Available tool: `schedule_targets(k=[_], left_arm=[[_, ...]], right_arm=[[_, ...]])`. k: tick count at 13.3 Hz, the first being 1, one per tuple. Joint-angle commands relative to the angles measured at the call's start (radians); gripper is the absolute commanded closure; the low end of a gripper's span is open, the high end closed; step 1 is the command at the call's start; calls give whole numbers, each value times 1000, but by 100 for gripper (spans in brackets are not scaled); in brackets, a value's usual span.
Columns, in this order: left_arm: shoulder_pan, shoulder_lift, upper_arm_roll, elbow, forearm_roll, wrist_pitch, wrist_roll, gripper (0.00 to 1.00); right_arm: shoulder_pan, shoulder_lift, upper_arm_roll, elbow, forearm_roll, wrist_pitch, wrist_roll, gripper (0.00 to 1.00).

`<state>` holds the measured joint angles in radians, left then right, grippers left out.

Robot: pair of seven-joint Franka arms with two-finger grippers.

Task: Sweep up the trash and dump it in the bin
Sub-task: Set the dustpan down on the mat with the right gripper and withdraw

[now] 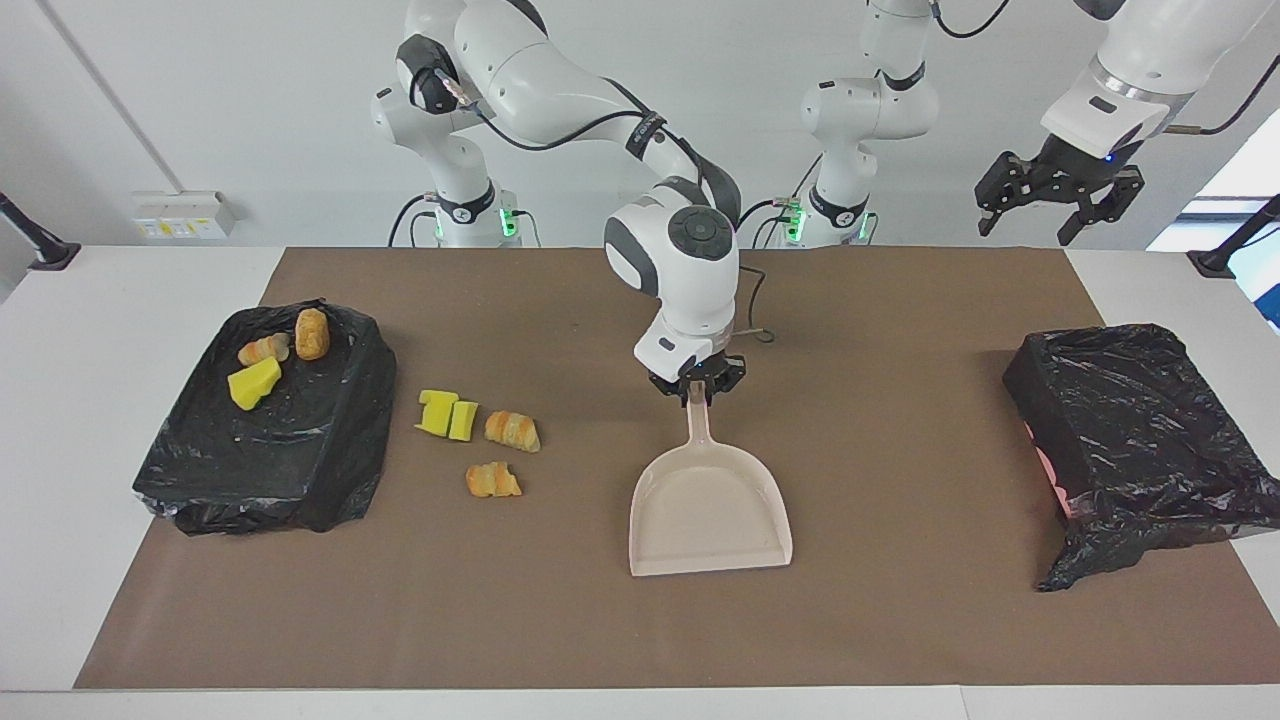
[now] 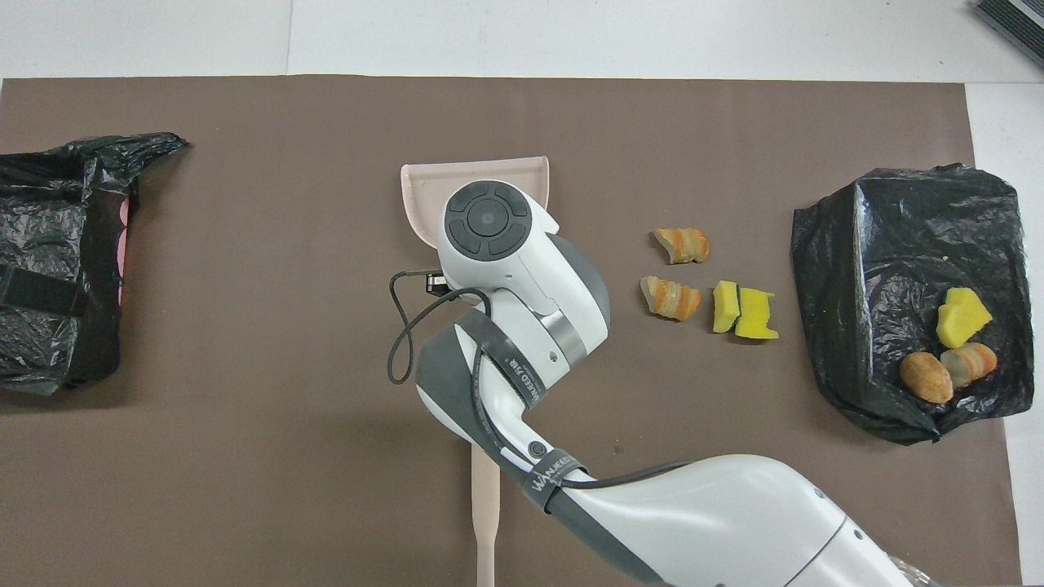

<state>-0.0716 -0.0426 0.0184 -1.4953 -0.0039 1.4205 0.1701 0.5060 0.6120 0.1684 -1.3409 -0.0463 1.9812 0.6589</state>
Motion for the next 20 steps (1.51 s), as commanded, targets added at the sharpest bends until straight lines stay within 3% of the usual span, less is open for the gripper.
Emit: schedule_targets(k=[1,5,8,10,14,17,20], left_arm=[[15,-26,-11,-33,2,15,-10,0],[13,-23,-12,-33,2,29,-29,0],[12,-23,-12,-34,2,29,-24,0],[9,-23,-12,-33,2,20,-23,0],[1,-25,-17,-31,2,20,-41,0],[-4,-7,-23,-33,2,72,-44,0],[-75,56,-28,-19,2,118,-75,0]], right_arm=[[-7,-15,-1,-20,6,-2,-2,0],[-88,-70,8,-20,46,-108,-69,0],[-126,-171,11,-40,101,-229,-214,0],[-121,-263,11,-108,109,-272,-203,0],[-60,-438,13,-315,118,-314,-107,0],[5,-573,13,-540,245,-190,-19,0],[89,-710,13,-772,305,-68,31,0]])
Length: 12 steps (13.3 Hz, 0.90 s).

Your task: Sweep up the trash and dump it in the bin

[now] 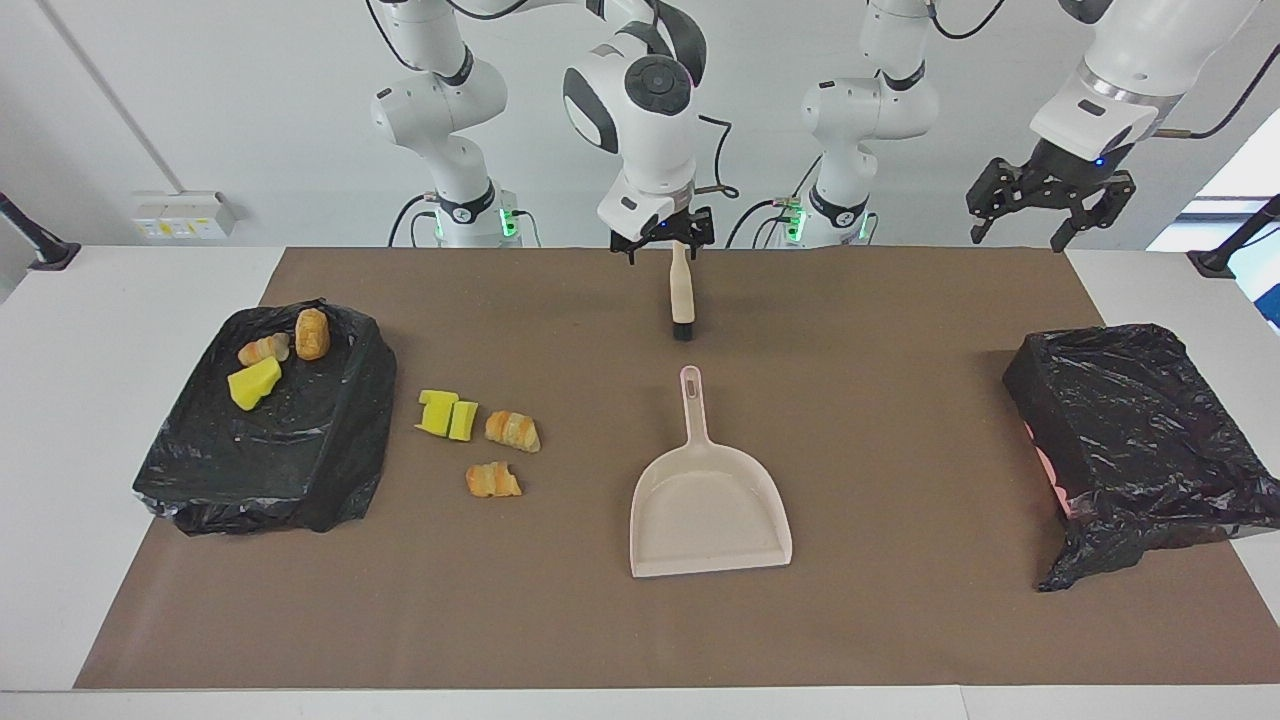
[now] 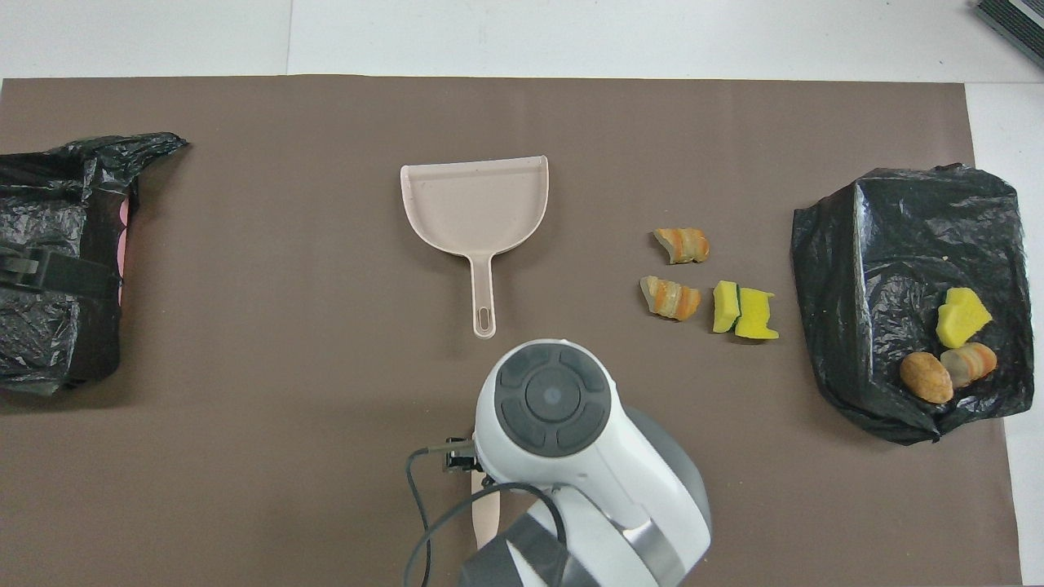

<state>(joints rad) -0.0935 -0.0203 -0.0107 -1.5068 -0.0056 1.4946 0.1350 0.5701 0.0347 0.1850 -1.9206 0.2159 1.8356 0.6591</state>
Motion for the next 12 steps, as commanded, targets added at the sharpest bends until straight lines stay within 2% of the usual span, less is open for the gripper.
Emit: schedule_targets(k=[1,5,8,12], left_arm=[[-89,60,2,-6,4,68,-79,0],[-213,141,2,0,6,159,-231,0],[-293,195,0,-4,4,257,-348,0],[-420,299,0,-18,4,361,-491,0]], right_arm=[[69,-130,-4,-221,49,86,62,0],[215,-118,-4,-328,51,217,189,0],[290,-50,-4,-376,51,350,269,0],[297,-49,-4,-400,51,370,269,0]])
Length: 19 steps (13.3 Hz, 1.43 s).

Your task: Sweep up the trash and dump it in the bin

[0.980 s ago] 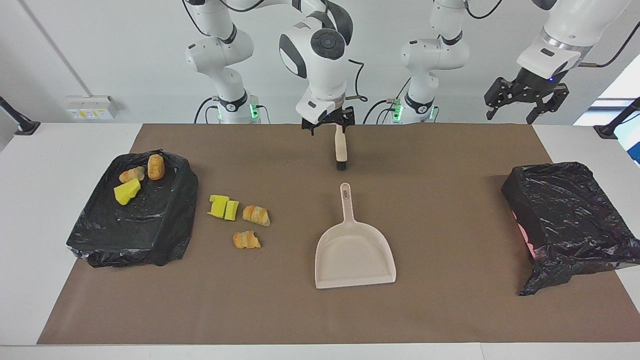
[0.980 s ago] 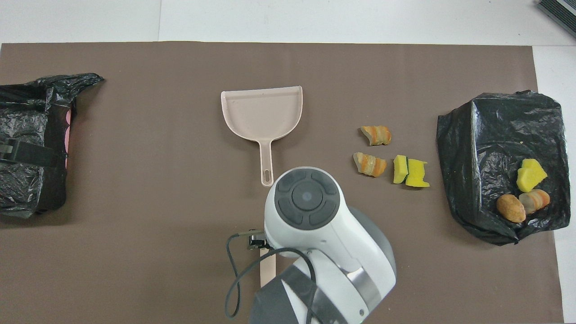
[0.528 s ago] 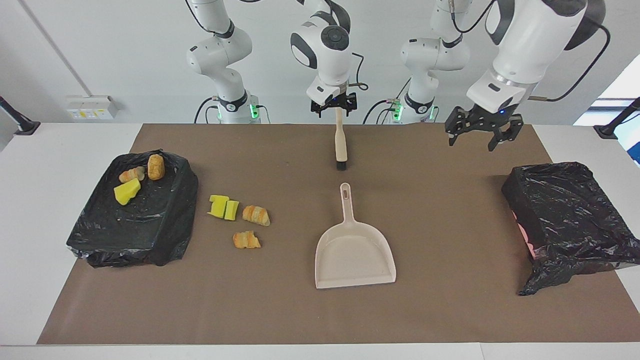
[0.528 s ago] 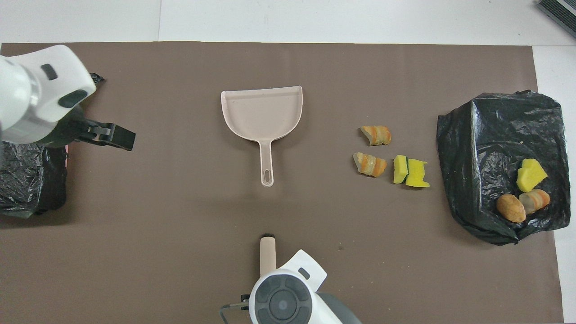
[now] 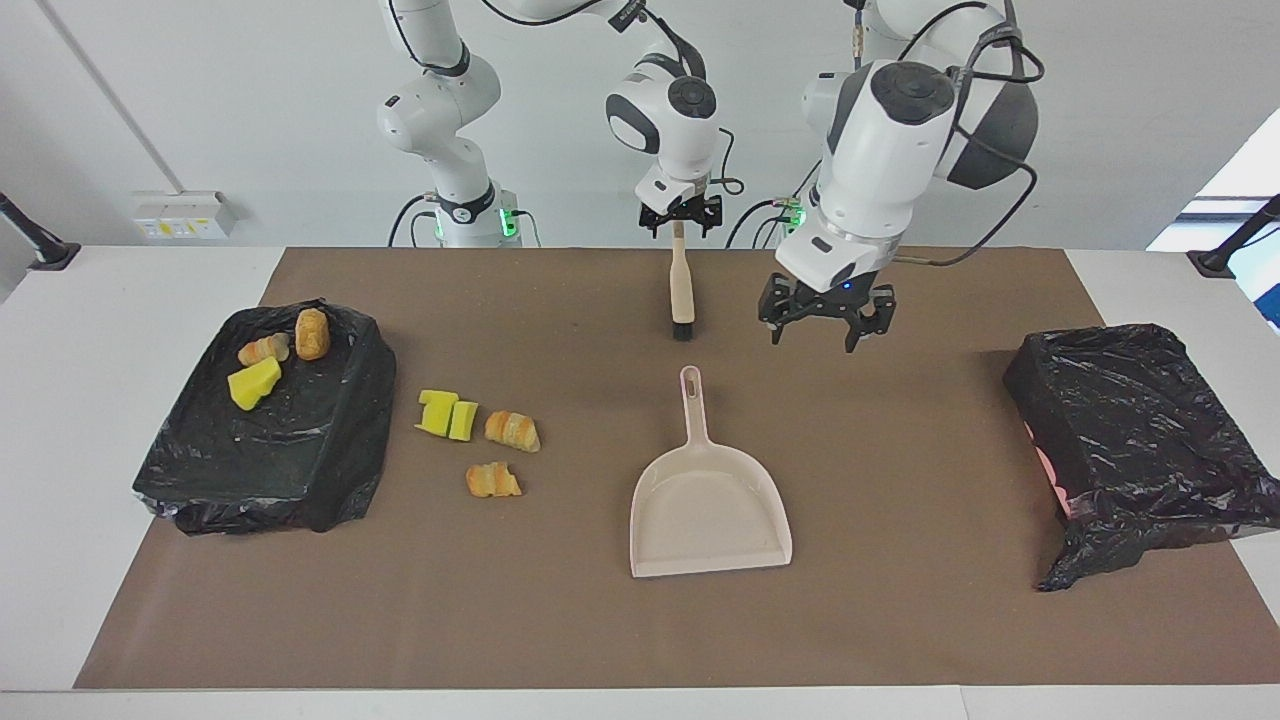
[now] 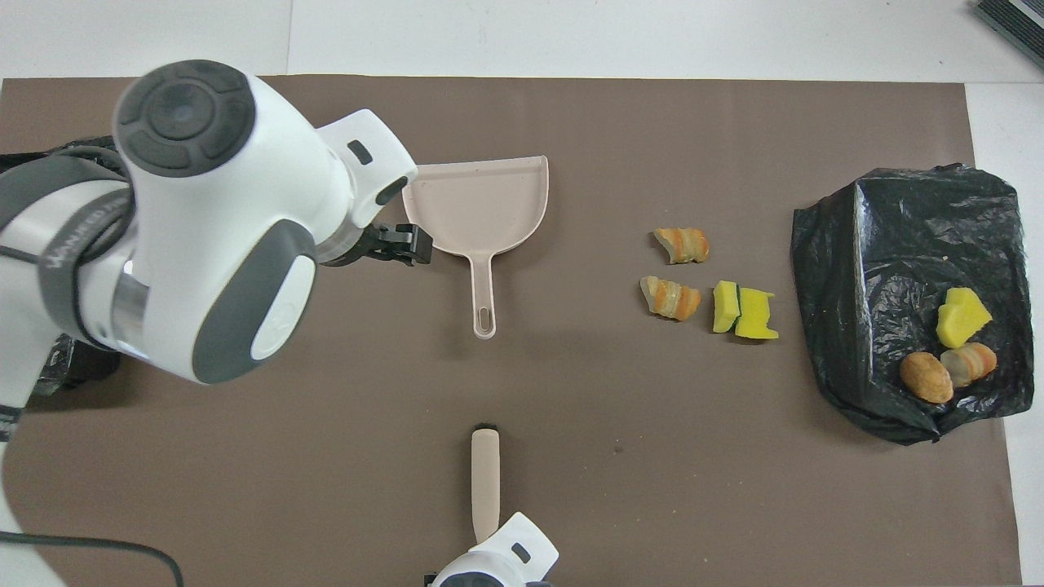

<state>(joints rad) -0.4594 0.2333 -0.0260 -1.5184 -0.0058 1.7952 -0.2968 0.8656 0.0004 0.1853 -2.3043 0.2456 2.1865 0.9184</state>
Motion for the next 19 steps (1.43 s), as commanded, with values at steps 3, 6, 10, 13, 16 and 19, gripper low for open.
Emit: schedule_targets(k=[3,6,10,13,16,19], left_arm=[[-99,133,15,-11,4,179,-125,0],[-113,158,15,-113,4,327,-137,0],[-143,196,15,-161,6,415,-171,0],[-143,202,15,-167,6,412,-159,8],[-142,198,14,-174,4,392,-162,62],[-139,198,15,-169,4,369,-171,100]], right_arm=[[3,-19,-4,-26,21,9,11,51],[15,-14,-4,-21,24,10,37,100],[9,-5,-6,-1,24,-2,39,100],[-7,-5,-12,29,6,-91,30,100],[-78,-81,-17,31,-31,-181,8,100],[-212,-161,-17,32,-74,-289,-102,100]])
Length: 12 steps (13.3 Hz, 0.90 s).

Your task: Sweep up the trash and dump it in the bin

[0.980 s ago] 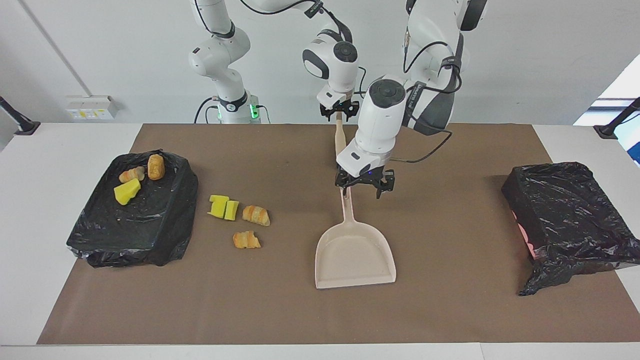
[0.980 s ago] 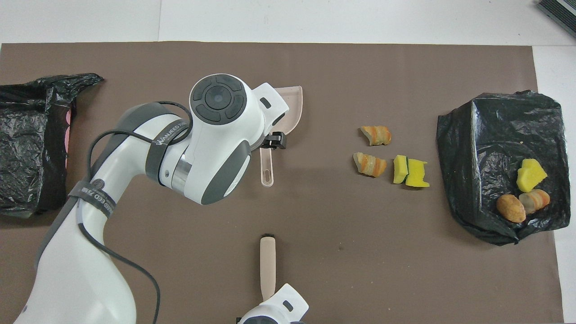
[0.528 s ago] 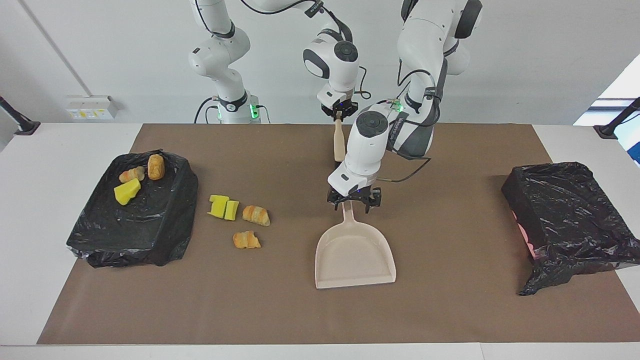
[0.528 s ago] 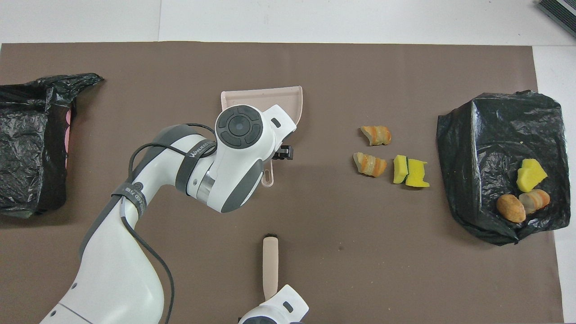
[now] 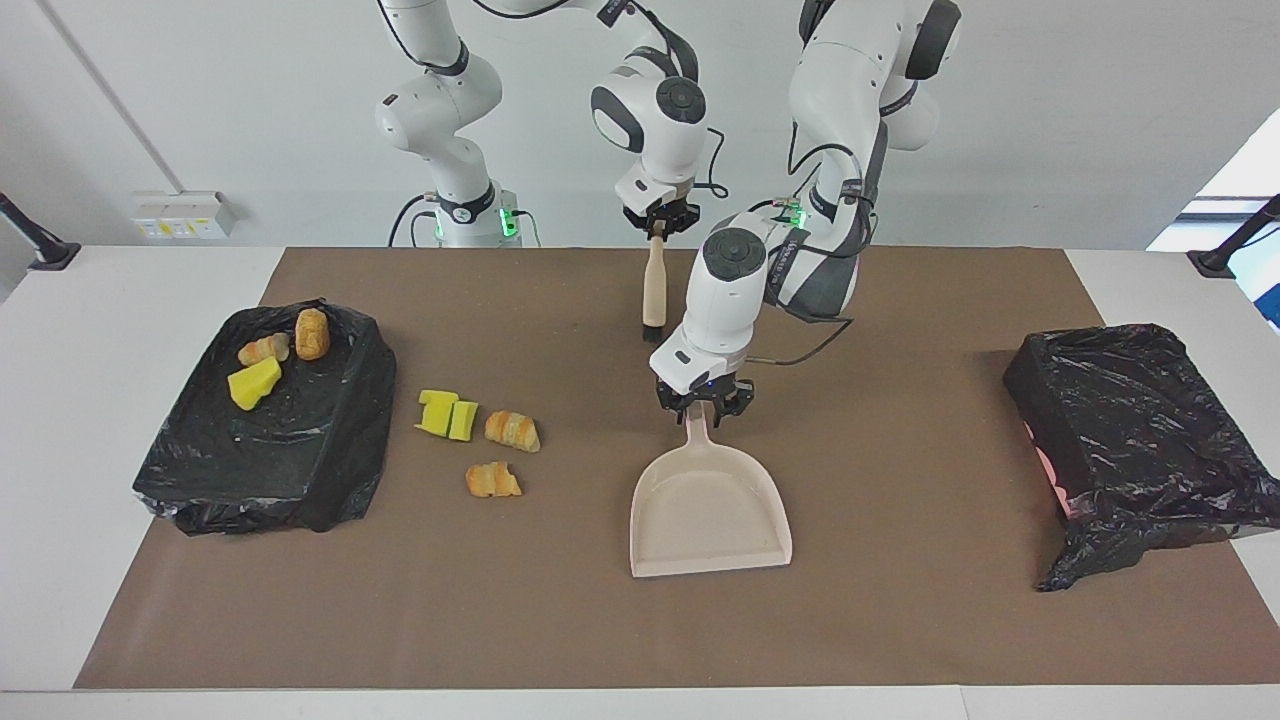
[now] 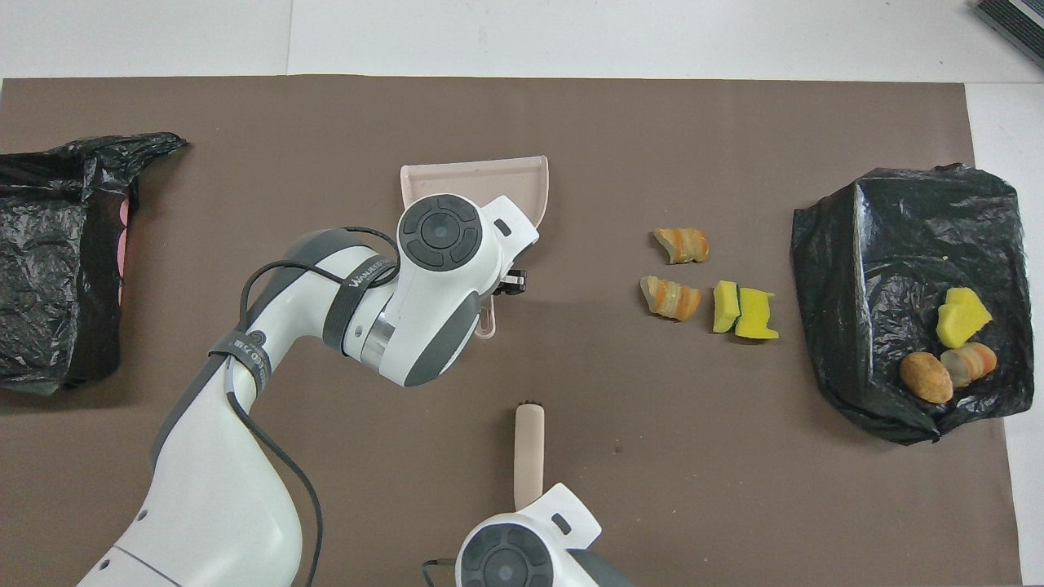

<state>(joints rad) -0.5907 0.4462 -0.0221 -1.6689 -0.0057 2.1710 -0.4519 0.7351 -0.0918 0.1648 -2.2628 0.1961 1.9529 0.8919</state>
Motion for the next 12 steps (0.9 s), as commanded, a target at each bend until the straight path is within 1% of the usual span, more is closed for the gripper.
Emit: schedule_targets(k=[1,3,5,7,9,11,12], left_arm=[[-9,-15,11,-18,4,-5,-5,100],[-1,-17,11,-8,4,-5,-2,100],[9,-23,13,4,4,-4,1,100],[40,-37,11,12,4,-10,16,100],[45,-47,14,21,4,-26,208,100],[58,-73,14,20,6,-111,411,100],[58,-78,16,17,12,-120,517,100]], right_arm=[[-129,-89,4,-8,-39,-83,-124,100],[-213,-95,4,18,-105,-123,-197,100],[-290,-82,4,35,-188,-126,-235,100],[-373,-53,6,43,-280,-105,-307,100],[-480,-14,6,64,-352,-89,-437,100],[-580,3,6,66,-453,-59,-545,100],[-635,13,7,66,-508,-51,-597,100]])
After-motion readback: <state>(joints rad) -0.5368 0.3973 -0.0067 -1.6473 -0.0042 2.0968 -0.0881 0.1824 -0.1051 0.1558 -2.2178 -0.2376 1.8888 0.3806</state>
